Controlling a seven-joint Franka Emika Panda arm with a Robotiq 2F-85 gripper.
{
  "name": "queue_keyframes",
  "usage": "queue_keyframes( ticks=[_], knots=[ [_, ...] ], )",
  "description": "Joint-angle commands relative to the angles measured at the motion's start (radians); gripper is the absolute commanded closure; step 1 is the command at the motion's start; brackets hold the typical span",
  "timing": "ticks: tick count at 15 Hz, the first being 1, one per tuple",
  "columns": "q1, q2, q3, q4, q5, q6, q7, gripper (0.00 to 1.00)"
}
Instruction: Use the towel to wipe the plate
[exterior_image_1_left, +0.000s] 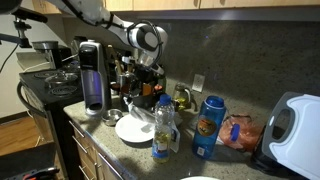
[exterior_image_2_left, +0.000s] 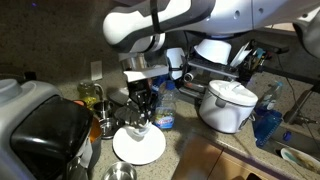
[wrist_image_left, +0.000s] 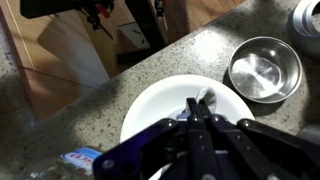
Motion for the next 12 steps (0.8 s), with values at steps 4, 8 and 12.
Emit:
queue_keyframes(
  ticks=[4,8,12],
  knots=[
    [-0.055,0.123,0.005,-0.090,0.021,0.168,-0.095,1.00],
    [-0.053,0.211,-0.004,-0.067,-0.002,0.235,-0.112,1.00],
    [-0.036,0.232,-0.019,-0.058,-0.025,0.375,-0.077,1.00]
  ],
)
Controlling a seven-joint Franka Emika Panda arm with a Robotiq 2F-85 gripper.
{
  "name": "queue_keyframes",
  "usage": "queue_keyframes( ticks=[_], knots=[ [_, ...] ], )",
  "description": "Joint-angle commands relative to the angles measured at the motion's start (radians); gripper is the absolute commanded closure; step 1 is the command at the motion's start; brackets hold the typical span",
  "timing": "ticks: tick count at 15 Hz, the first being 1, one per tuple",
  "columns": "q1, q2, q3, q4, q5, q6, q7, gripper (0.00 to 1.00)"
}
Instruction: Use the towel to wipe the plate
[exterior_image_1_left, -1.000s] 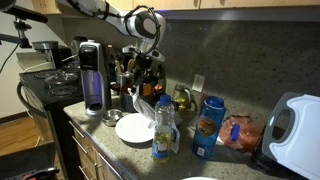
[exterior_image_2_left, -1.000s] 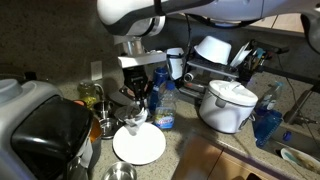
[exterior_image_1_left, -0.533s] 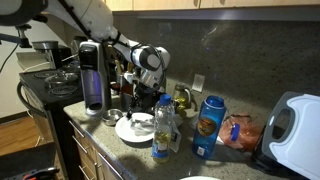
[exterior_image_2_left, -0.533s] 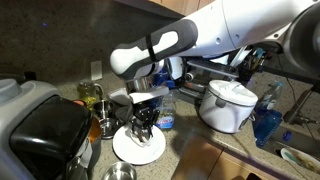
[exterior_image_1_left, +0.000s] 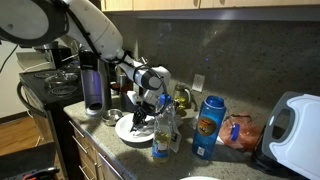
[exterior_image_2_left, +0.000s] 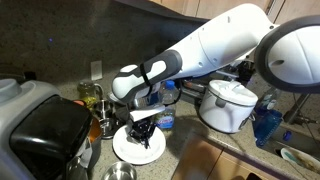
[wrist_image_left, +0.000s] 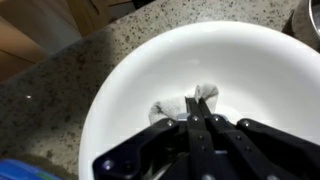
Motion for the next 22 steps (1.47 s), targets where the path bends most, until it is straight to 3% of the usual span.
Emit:
queue_keyframes(
  ticks=[1,5,9,14,22],
  knots=[
    [0.015,0.009,-0.010,0.018,-0.017,0.134,0.023,1.00],
    [0.021,0.012,-0.002,0.025,-0.009,0.296,0.018,1.00],
    [0.005,0.035,0.036,0.049,0.031,0.322,-0.046,1.00],
    [-0.061,0.066,0.113,0.106,0.143,0.193,-0.236,1.00],
    [-0.046,0.111,0.041,0.208,0.098,-0.144,-0.154,1.00]
  ],
)
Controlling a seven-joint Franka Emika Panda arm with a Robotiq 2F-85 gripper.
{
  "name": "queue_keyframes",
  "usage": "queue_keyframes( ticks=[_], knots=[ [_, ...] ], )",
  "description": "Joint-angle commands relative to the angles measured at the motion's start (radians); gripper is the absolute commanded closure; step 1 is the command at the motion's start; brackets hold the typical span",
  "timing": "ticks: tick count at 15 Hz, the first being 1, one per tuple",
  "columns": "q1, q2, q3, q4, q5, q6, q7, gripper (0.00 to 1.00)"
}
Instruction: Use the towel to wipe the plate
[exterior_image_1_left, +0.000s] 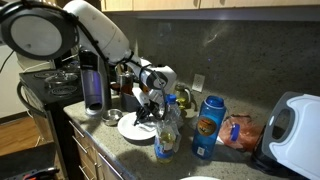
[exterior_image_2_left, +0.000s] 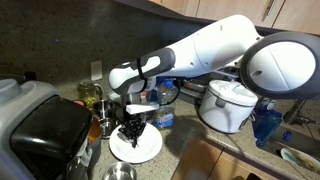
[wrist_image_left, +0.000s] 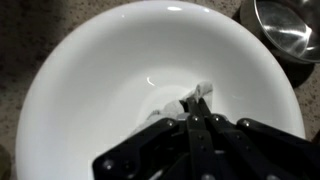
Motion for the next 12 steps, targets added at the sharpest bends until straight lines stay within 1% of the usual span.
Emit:
queue_keyframes(
  ticks=[1,3,7,10,12],
  knots=[
    [0.013,0.024,-0.035,0.058,-0.029,-0.129,0.060,1.00],
    [0.026,0.025,-0.059,0.066,-0.050,-0.144,0.115,1.00],
    [0.069,0.017,-0.104,0.059,-0.122,-0.073,0.256,1.00],
    [0.100,0.011,-0.114,0.036,-0.157,0.045,0.331,1.00],
    [0.114,0.006,-0.110,0.019,-0.160,0.126,0.359,1.00]
  ],
)
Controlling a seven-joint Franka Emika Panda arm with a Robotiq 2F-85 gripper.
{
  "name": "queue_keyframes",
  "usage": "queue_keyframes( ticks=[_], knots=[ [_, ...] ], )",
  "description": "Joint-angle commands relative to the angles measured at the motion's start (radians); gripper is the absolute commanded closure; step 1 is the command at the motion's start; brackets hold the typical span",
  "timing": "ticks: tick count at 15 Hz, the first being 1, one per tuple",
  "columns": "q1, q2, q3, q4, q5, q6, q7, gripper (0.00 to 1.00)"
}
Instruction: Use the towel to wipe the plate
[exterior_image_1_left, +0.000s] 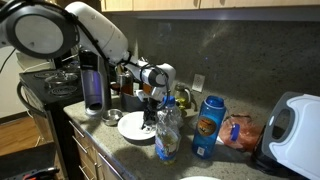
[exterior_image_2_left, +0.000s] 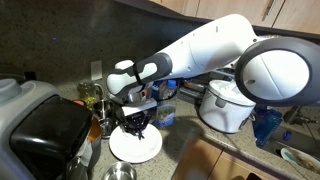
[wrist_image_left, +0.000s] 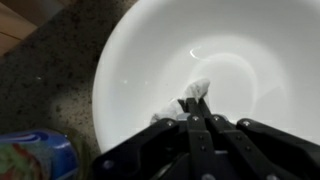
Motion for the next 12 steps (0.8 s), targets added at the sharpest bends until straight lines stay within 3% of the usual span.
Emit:
queue_keyframes(
  ticks=[1,5,12],
  knots=[
    [0.037,-0.015,-0.008,-0.034,-0.020,0.141,0.068,1.00],
    [0.033,-0.002,0.017,-0.016,0.003,0.147,0.034,1.00],
    [-0.058,0.026,0.115,0.043,0.132,-0.003,-0.243,1.00]
  ],
)
